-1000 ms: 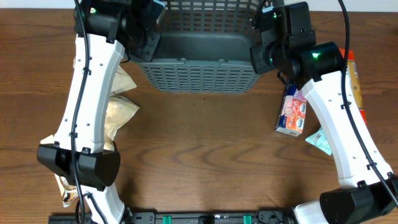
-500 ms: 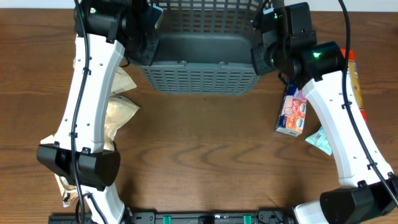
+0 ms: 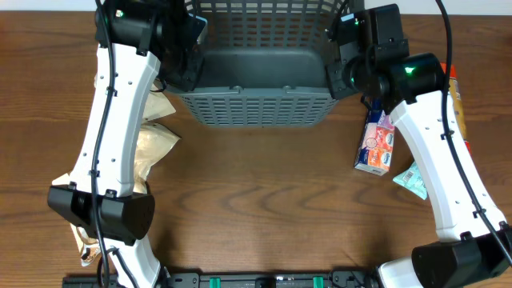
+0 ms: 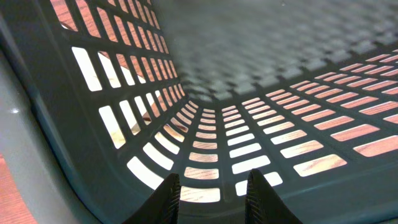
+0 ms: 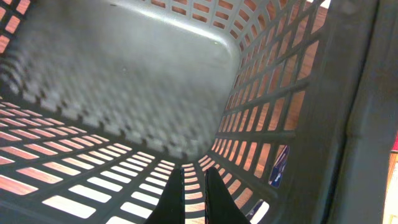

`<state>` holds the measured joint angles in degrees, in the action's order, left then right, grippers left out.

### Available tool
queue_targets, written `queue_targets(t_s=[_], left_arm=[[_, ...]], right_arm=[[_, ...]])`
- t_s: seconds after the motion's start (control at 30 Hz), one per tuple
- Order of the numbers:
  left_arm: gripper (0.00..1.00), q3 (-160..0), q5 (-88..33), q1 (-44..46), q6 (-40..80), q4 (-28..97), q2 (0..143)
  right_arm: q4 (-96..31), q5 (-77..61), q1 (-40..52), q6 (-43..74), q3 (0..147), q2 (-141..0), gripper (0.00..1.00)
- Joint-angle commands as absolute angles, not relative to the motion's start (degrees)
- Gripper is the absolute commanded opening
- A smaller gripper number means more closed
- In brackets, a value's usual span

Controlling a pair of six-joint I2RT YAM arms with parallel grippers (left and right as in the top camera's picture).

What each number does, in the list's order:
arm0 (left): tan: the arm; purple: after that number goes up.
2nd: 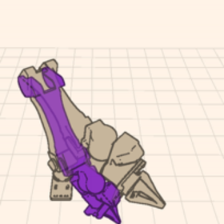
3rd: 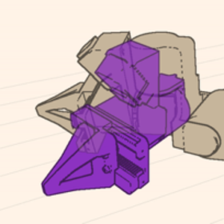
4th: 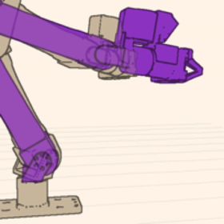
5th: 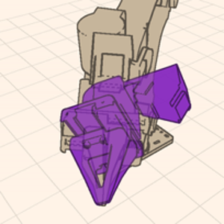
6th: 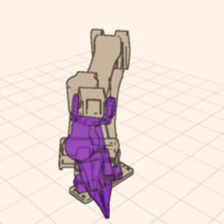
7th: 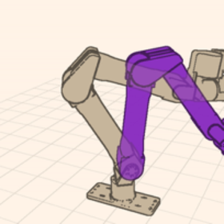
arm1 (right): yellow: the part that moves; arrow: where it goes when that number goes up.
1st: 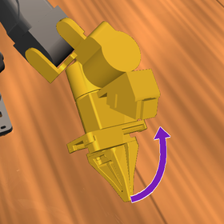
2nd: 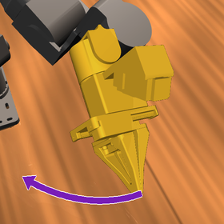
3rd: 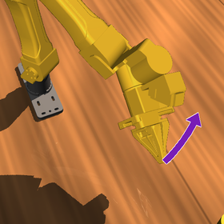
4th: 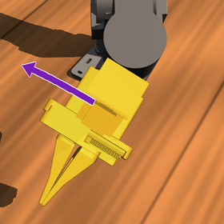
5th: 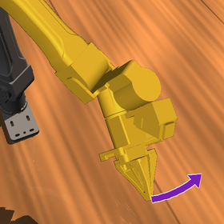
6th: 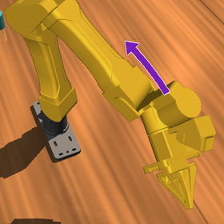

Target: Pack container

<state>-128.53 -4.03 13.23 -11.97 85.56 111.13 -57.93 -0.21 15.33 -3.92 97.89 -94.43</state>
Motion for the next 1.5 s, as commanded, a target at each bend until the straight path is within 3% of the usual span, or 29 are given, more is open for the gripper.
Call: queue_targets(t_s=[0.0, 1.47], left_arm=[[0.24, -128.4, -3.4, 13.1, -11.2, 86.4, 111.2], [0.24, -128.4, -3.4, 13.1, -9.1, 91.1, 111.2]], right_arm=[[-59.1, 0.0, 14.9, -3.0, 98.9, -94.8, 0.01], [-65.2, 0.2, 14.9, -0.7, 98.9, -94.8, 0.01]])
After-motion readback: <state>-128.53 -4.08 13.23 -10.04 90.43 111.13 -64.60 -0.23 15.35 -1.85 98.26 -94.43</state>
